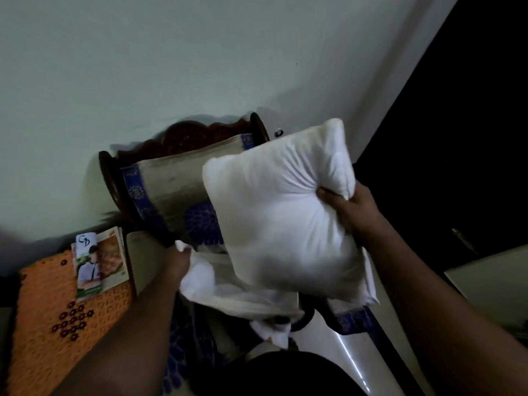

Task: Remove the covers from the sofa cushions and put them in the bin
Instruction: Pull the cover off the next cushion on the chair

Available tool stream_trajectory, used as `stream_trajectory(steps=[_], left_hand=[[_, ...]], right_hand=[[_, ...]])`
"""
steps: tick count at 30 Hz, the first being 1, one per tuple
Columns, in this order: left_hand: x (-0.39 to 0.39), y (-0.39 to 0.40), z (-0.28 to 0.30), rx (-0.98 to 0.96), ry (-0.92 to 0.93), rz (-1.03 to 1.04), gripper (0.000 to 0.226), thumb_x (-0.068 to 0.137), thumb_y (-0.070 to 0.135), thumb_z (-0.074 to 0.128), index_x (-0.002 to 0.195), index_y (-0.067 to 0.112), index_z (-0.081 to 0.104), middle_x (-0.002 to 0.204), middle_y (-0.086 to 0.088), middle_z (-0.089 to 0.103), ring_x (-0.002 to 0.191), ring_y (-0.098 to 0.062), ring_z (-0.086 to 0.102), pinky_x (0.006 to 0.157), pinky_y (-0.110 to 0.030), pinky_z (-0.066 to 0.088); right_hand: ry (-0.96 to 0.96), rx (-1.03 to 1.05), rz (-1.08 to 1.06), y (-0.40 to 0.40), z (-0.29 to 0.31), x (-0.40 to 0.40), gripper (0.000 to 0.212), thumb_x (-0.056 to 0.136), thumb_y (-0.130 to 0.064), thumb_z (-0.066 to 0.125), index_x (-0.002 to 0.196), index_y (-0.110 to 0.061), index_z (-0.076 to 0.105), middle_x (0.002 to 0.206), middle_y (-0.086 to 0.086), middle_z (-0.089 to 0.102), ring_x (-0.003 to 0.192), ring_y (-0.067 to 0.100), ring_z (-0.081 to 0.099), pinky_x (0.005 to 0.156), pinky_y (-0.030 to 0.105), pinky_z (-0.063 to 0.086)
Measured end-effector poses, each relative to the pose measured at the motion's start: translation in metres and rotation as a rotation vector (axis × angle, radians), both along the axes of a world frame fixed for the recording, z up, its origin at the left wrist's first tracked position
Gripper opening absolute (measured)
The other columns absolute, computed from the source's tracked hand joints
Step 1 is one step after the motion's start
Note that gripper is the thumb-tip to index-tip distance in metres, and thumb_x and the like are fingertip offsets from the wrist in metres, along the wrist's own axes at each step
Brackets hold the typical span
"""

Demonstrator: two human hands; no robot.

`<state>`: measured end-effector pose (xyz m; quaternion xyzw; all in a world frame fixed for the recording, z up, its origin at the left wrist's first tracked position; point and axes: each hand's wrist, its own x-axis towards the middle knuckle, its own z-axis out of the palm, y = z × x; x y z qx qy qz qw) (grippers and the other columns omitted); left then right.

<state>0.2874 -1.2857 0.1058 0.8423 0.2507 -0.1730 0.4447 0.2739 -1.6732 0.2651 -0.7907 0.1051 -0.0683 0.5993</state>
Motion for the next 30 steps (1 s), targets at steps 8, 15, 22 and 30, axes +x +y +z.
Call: stream_trajectory(steps=[8, 15, 22, 30], left_hand=[[-0.056, -0.032, -0.014, 0.074, 0.343, -0.487, 0.030, 0.093, 0.034, 0.066, 0.109, 0.009, 0.069, 0.114, -0.014, 0.070, 0.107, -0.030, 0.066, 0.082, -0.035, 0.052], [-0.071, -0.013, -0.046, -0.146, 0.141, -0.159, 0.034, 0.098, 0.039, 0.059, 0.113, 0.011, 0.072, 0.107, -0.010, 0.072, 0.098, -0.022, 0.068, 0.084, -0.031, 0.054], [-0.085, -0.034, -0.072, -0.283, 0.087, 0.146, 0.010, 0.097, 0.029, 0.065, 0.095, 0.022, 0.072, 0.086, 0.007, 0.072, 0.080, -0.004, 0.068, 0.063, -0.015, 0.048], [-0.069, -0.056, -0.113, -0.309, -0.023, 0.301, 0.019, 0.095, 0.033, 0.066, 0.106, 0.019, 0.070, 0.096, 0.006, 0.073, 0.089, 0.000, 0.069, 0.071, -0.011, 0.051]], right_hand=[[0.008, -0.600, 0.272, 0.075, -0.053, 0.052, 0.054, 0.085, -0.049, 0.075, 0.133, -0.030, 0.060, 0.123, 0.000, 0.071, 0.111, 0.023, 0.066, 0.092, 0.033, 0.050], [0.031, -0.930, 0.573, 0.130, -0.150, 0.123, 0.059, 0.085, -0.049, 0.071, 0.137, -0.024, 0.058, 0.112, 0.010, 0.072, 0.099, 0.033, 0.068, 0.085, 0.041, 0.054], [0.131, -1.063, 0.841, 0.170, -0.259, 0.167, 0.053, 0.096, -0.038, 0.060, 0.146, -0.024, 0.048, 0.132, 0.012, 0.061, 0.117, 0.036, 0.058, 0.100, 0.047, 0.047], [0.011, -1.196, 0.919, 0.190, -0.356, 0.191, 0.060, 0.094, -0.027, 0.061, 0.149, -0.026, 0.038, 0.137, 0.009, 0.056, 0.122, 0.034, 0.055, 0.102, 0.047, 0.045]])
